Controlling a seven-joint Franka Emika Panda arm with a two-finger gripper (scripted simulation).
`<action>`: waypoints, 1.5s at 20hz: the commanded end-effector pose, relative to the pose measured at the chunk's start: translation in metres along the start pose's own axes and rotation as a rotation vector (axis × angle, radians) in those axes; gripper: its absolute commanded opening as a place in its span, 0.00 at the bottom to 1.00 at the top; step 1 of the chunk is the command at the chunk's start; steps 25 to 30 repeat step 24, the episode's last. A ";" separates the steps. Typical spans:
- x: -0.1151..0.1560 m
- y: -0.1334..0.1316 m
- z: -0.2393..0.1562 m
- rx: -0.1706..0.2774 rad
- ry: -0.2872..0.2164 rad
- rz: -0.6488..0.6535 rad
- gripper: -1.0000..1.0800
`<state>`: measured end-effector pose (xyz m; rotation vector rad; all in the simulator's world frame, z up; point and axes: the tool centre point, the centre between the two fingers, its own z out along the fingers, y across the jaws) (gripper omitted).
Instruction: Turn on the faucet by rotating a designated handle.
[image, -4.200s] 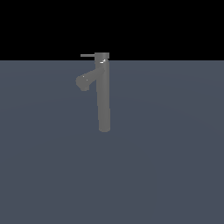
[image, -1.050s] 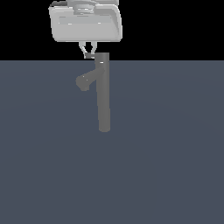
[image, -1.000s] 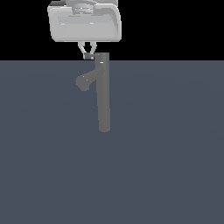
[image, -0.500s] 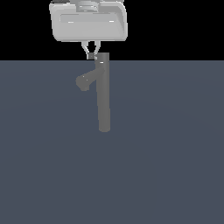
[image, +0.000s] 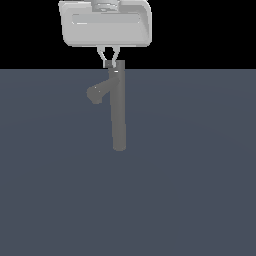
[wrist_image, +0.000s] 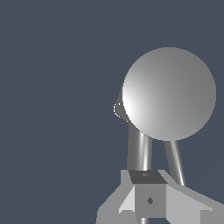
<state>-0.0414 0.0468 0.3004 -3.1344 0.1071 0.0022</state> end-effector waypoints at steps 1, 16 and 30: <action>0.011 0.036 0.000 -0.004 0.005 0.041 0.00; 0.040 0.049 0.000 -0.003 -0.004 0.028 0.00; 0.063 0.071 -0.001 -0.005 0.001 0.050 0.00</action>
